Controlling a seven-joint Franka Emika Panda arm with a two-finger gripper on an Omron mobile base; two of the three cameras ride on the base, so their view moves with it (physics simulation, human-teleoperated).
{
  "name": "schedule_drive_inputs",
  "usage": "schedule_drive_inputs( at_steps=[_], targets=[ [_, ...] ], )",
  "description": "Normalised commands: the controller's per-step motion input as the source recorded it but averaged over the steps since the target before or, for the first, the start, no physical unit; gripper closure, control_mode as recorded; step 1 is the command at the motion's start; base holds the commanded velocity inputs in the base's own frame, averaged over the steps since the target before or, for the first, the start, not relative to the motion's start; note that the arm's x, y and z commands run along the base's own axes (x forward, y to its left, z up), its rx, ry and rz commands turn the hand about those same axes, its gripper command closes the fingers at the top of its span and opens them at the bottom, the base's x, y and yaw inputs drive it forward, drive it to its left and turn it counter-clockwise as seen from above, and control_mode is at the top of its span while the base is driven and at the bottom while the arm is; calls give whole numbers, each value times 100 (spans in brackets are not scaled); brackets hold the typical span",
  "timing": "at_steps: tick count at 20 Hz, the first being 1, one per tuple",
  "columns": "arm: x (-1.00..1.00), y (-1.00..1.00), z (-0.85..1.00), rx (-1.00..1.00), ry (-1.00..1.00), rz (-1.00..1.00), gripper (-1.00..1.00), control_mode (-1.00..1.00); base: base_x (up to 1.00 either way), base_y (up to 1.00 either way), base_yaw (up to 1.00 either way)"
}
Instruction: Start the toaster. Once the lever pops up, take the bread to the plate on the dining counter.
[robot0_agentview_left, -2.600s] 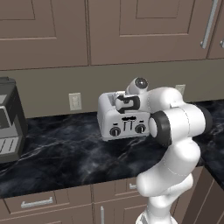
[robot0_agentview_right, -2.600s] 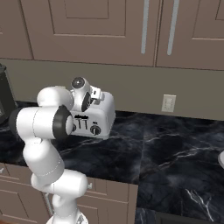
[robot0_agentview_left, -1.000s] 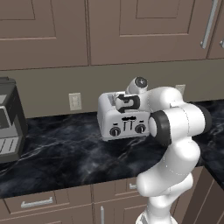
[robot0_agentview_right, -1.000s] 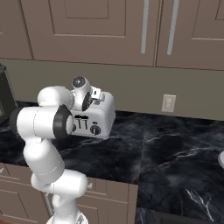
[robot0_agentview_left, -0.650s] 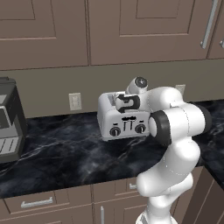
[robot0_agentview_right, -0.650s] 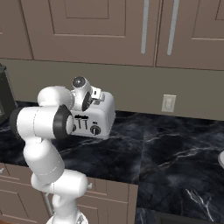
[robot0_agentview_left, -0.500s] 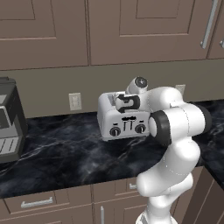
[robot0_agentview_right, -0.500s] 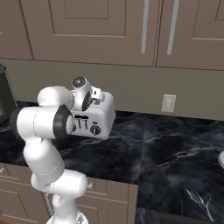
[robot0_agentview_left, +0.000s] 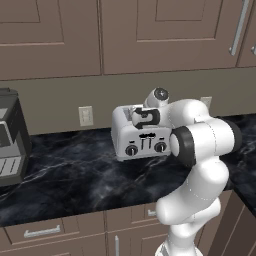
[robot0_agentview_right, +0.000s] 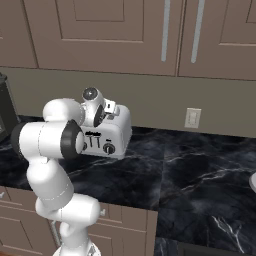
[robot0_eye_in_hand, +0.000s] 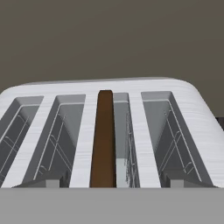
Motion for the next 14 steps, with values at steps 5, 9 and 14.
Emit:
schedule_drive_inputs(
  at_steps=[5,9,14],
  targets=[
    [0,0,12,0,0,0,100,-100,0,0,0],
    [0,0,24,0,0,0,100,-100,0,0,0],
    [0,0,29,0,0,0,100,-100,0,0,0]
  ],
)
